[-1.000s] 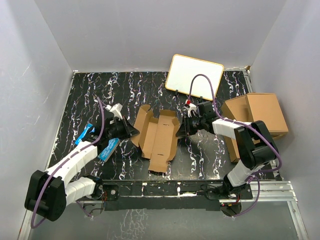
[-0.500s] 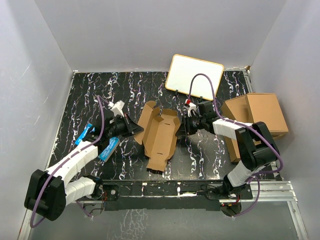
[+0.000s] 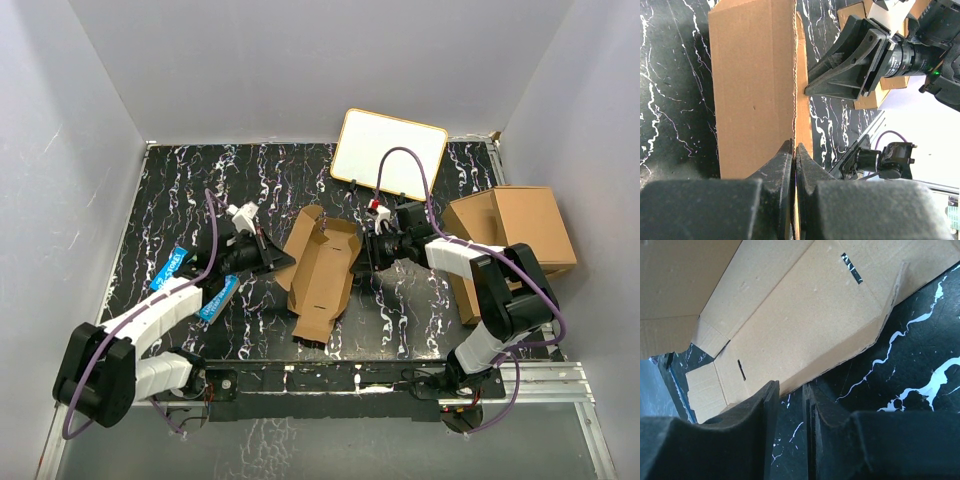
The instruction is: Fold the paper box
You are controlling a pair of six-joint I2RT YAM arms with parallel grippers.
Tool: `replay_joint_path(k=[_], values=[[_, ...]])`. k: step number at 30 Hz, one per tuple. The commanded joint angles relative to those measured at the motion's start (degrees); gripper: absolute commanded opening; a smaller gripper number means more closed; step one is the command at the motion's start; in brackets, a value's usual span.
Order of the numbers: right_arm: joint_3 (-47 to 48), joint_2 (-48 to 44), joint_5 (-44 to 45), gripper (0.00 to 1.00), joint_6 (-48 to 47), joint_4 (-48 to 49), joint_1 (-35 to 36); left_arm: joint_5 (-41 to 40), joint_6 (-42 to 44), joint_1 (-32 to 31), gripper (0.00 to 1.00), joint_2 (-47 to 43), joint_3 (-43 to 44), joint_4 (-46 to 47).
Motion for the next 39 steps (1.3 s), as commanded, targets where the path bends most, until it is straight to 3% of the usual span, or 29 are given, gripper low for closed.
replay_joint_path(k=[1,6,17,25,39], values=[[0.99,0.63,-1.5,0.31,-2.63,1.41,0.39,1.85,-0.14,-1.05,0.0,0.42,2.38,1.51],[1.89,1.08,-3.47,0.33,-5.96,-0.31,0.39,2.38,-0.11,-1.28,0.0,0.92,3.07,1.91],[3.85,2.48,-12.12,0.49,-15.86,-5.41,-1.39,3.96,-0.76,-1.28,0.0,0.59,2.64,3.79],[6.39,5.54,-14.81,0.55,-21.7,-10.91,-2.99,5.75,2.45,-1.26,0.0,3.88,5.85,1.25],[10.48,1.4,-17.37,0.66,-40.55,-25.69,-7.1,1.4,24.76,1.63,0.0,8.32,20.78,-20.22]])
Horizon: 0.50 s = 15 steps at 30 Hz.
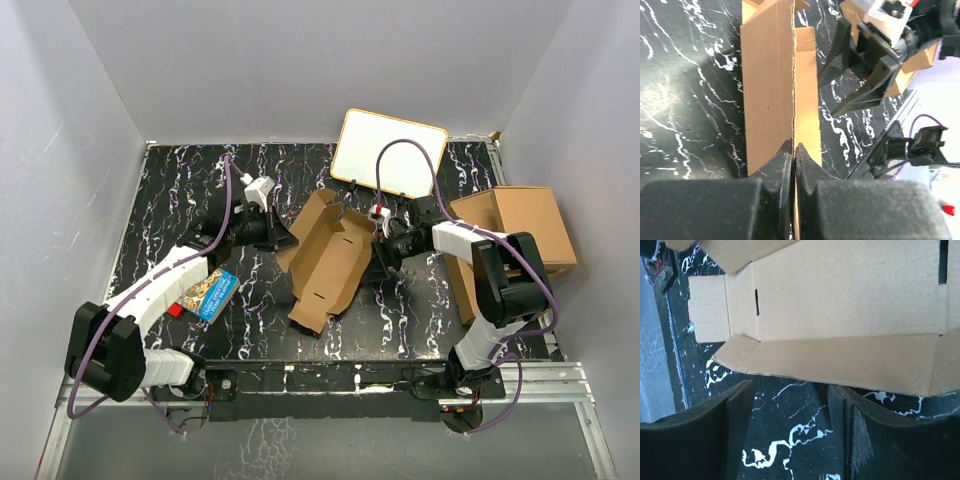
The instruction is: Fold the paper box
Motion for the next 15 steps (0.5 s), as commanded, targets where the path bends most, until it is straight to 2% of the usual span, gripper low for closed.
replay_joint_path(k=[1,6,15], values=[[2.62,-4.65,-2.77,0.66,-8.43,-4.22,-1.47,-0.76,11.0,2.2,0.0,0.78,5.65,-9.87],[2.82,-8.0,-4.43,0.68,-12.59,-7.04,-2.4,-0.17,18.72,3.69,0.0,2.27,11.06,-17.72],[5.51,-13.97,-7.95,0.72,-17.89,-9.82,-4.7,2.58,26.9,4.78,0.0,2.9,18.8,-27.16]])
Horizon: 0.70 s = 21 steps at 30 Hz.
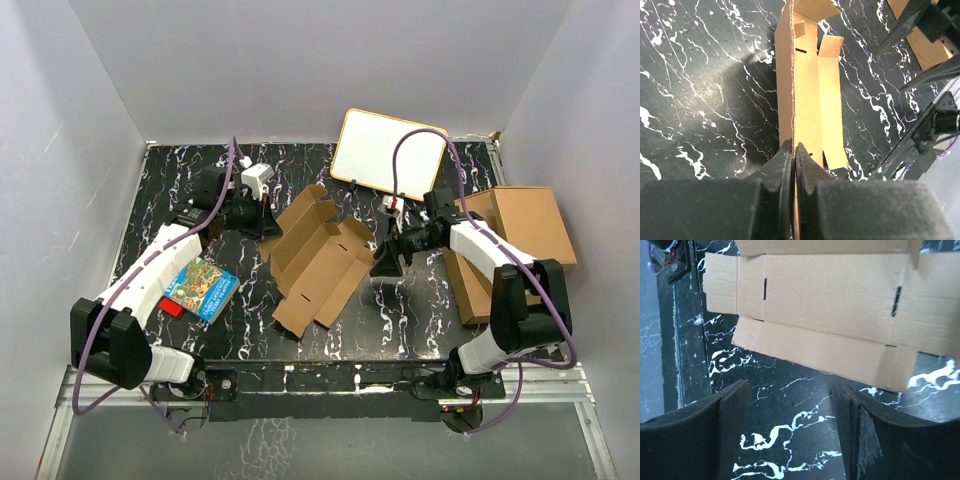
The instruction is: Fold the paper box
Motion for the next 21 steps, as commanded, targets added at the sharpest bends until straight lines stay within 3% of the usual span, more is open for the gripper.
replay_joint_path(k=[1,3,5,6,9,16,21], values=[[5.54,-4.38,-4.44,0.72,-5.52,-0.04,-1.06,2.92,7.07,0.47,0.0,-1.01,5.28,-6.54],[7.33,-5.7,-4.67,0.79,-4.73,1.99,-1.05,3.09,8.43,0.52,0.0,-1.03,6.76,-7.79],[7.52,-6.91,-4.66,0.97,-1.18,8.16,-1.07,4.13,10.01,0.52,0.0,-1.18,8.0,-8.91],[6.9,-7.25,-5.87,1.0,-0.59,11.25,-1.05,4.85,10.61,0.51,0.0,-1.39,8.33,-9.16],[6.0,-6.8,-6.07,0.99,0.68,17.71,-1.05,6.68,11.63,0.48,0.0,-2.17,8.6,-9.22],[6.86,-1.39,-0.47,1.0,6.85,22.26,-0.97,10.64,11.75,0.52,0.0,-3.78,8.31,-8.65],[6.34,2.08,4.6,0.92,10.0,24.31,-0.87,12.25,10.2,0.52,0.0,-4.0,7.19,-6.82]])
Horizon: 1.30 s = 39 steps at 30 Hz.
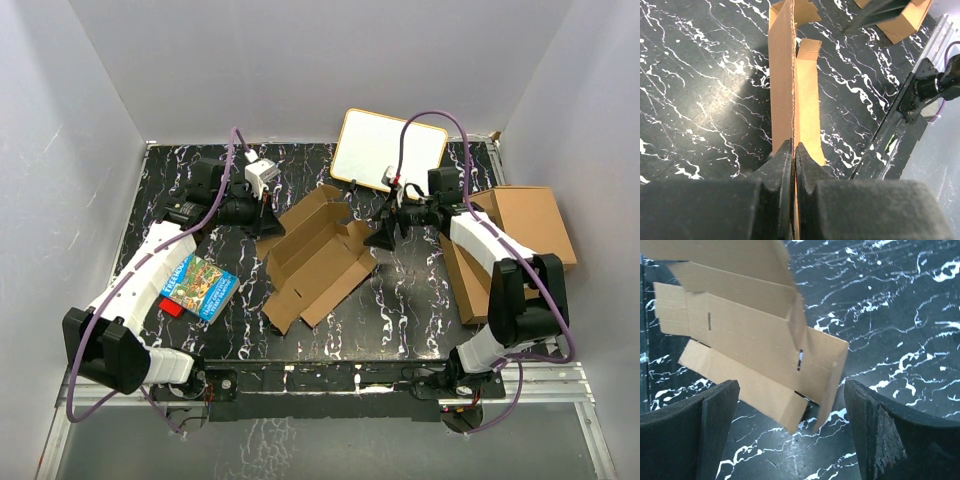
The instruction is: Fold the paper box
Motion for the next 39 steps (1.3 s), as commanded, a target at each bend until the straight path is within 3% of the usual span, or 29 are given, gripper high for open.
replay_joint_path(k=[1,9,14,17,22,26,29,35,39], values=[[0.27,2.14,3.92,0.9,3.4,7.57,0.05,4.11,-0.67,0.3,0.0,-2.66,0.41,1.68],[-1.2,4.49,13.43,0.78,5.61,12.61,0.27,6.07,-2.27,0.3,0.0,-2.05,-0.65,3.64],[-1.61,5.08,13.97,0.64,5.43,13.24,0.3,7.23,-2.44,0.3,0.0,-2.28,-1.86,4.9],[-2.52,3.99,12.07,0.49,4.73,13.34,0.26,7.29,-2.27,0.26,0.0,-2.54,-2.94,5.74],[-3.99,1.65,8.89,0.12,4.36,13.35,-0.52,6.68,-3.3,0.35,0.0,-2.87,-5.8,9.14],[-5.44,0.99,7.24,0.08,6.96,14.12,-2.5,3.29,-7.91,1.1,0.0,-3.72,-10.03,14.58],[-5.82,1.41,6.19,0.08,7.79,14.12,-3.67,3.25,-12.8,2.87,0.13,-4.48,-15.03,20.24],[-6.08,2.4,5.5,0.08,8.27,14.05,-4.04,0.44,-19.98,6.88,0.5,-8.63,-23.74,28.31],[-5.92,3.15,5.41,0.08,8.02,13.55,-4.17,-0.56,-24.84,7.15,0.6,-12.33,-30.1,36.18]])
